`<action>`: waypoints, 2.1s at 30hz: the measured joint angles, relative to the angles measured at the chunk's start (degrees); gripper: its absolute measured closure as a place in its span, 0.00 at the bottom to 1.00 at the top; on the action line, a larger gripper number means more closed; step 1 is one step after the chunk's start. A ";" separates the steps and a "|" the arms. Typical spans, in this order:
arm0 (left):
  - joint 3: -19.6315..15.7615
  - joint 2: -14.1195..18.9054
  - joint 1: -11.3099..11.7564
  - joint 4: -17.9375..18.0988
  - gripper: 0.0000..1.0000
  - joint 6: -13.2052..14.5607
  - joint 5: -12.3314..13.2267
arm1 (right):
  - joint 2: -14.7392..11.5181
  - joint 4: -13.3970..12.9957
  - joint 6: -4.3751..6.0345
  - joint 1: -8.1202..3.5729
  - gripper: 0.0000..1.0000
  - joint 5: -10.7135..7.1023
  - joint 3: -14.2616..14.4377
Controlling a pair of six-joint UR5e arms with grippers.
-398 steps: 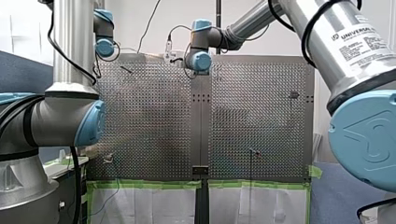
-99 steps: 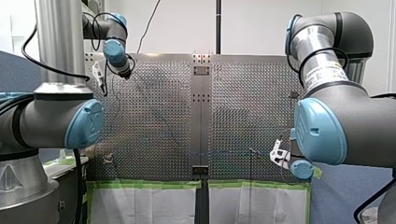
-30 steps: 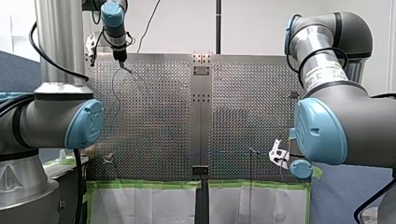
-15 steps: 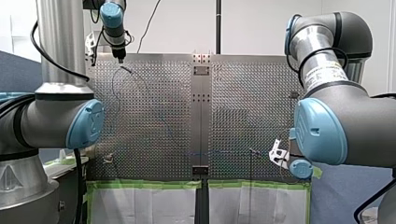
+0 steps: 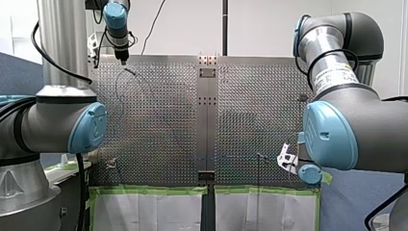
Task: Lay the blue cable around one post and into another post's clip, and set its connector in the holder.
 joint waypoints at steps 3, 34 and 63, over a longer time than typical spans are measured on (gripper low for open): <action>-0.02 0.00 -0.21 -0.01 0.00 -0.03 -1.22 | 0.00 0.03 -0.01 0.03 1.00 0.00 0.00; -0.08 0.01 -0.85 0.07 0.00 -0.12 -2.71 | 0.01 0.05 -0.02 0.06 1.00 0.00 0.00; -1.15 0.18 -2.32 3.88 0.00 -2.70 2.66 | 0.00 0.13 -0.05 0.05 1.00 0.00 0.01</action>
